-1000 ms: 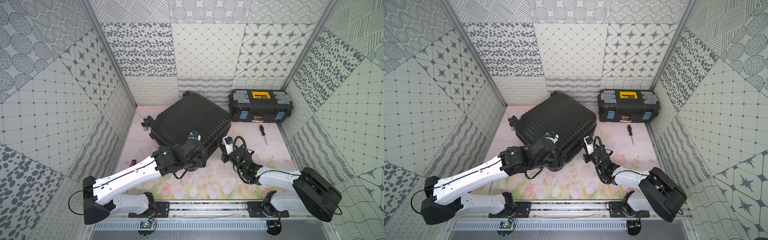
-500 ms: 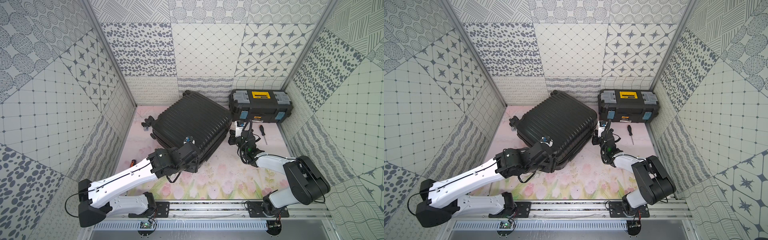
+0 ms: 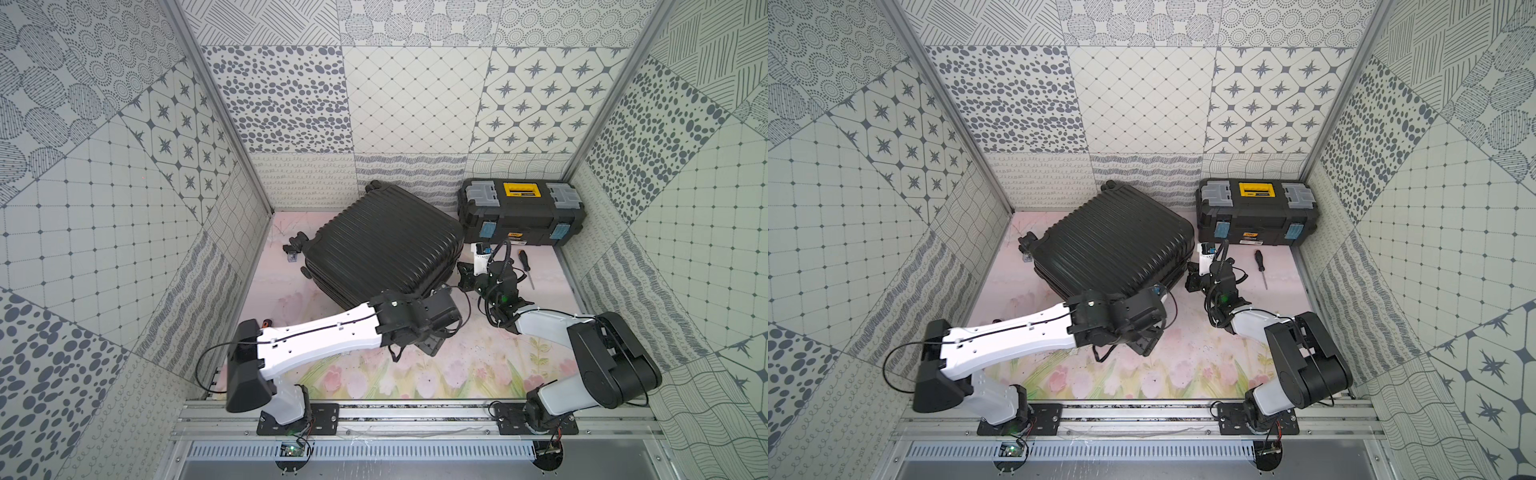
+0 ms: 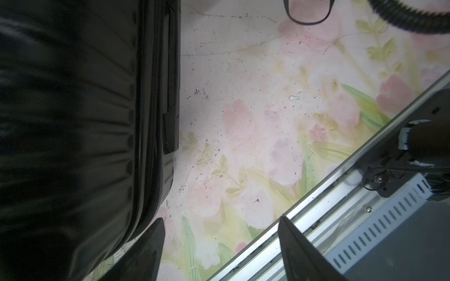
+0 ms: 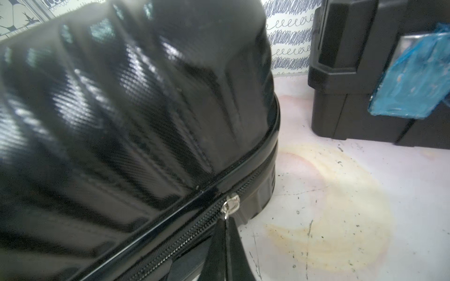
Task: Open the suitcase zippers
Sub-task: Unzip the zipper on the suitcase, then adjust the suitcase at the center of the board.
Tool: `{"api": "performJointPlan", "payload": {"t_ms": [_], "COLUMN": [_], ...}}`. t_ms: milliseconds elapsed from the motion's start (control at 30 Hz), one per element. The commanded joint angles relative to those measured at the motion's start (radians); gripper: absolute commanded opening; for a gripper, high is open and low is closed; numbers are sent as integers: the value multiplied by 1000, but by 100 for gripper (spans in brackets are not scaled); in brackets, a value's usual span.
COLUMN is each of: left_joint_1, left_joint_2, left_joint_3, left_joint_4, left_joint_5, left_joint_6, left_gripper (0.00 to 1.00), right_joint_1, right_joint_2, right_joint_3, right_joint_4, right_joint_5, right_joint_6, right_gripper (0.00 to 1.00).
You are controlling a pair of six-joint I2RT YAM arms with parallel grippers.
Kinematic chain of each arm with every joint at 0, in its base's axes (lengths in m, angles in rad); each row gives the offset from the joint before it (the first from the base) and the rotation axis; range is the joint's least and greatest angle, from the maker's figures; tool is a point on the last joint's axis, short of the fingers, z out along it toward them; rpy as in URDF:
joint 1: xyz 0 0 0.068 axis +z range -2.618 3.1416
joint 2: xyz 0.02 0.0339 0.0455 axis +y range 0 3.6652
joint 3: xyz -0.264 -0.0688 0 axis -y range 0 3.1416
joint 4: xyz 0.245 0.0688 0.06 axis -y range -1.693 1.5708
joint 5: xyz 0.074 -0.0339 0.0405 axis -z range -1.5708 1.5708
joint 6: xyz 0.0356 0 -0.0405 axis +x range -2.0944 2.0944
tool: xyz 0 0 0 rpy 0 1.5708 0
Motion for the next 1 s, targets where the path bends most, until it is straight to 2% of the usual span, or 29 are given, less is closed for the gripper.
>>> {"api": "performJointPlan", "payload": {"t_ms": [0, 233, 533, 700, 967], "left_joint_1": [9, 68, 119, 125, 128], "left_joint_2": [186, 314, 431, 444, 425], "left_joint_3": [110, 154, 196, 199, 216], "left_joint_4": [52, 138, 192, 210, 200], "left_joint_5": [-109, -71, -146, -212, -211], "left_joint_6": [96, 115, 187, 238, 257], "left_gripper": [74, 73, 73, 73, 73], "right_joint_1": [-4, -16, -19, -19, -23], "right_joint_2": [-47, -58, -53, -54, -50], "right_joint_3": [-9, -1, -19, -21, -11], "right_joint_4": [67, 43, 60, 57, 41], "right_joint_5": [-61, -70, -76, -82, -81], "right_joint_6": [39, 47, 62, 64, 52], "right_gripper": [0, 0, 0, 0, 0]}}
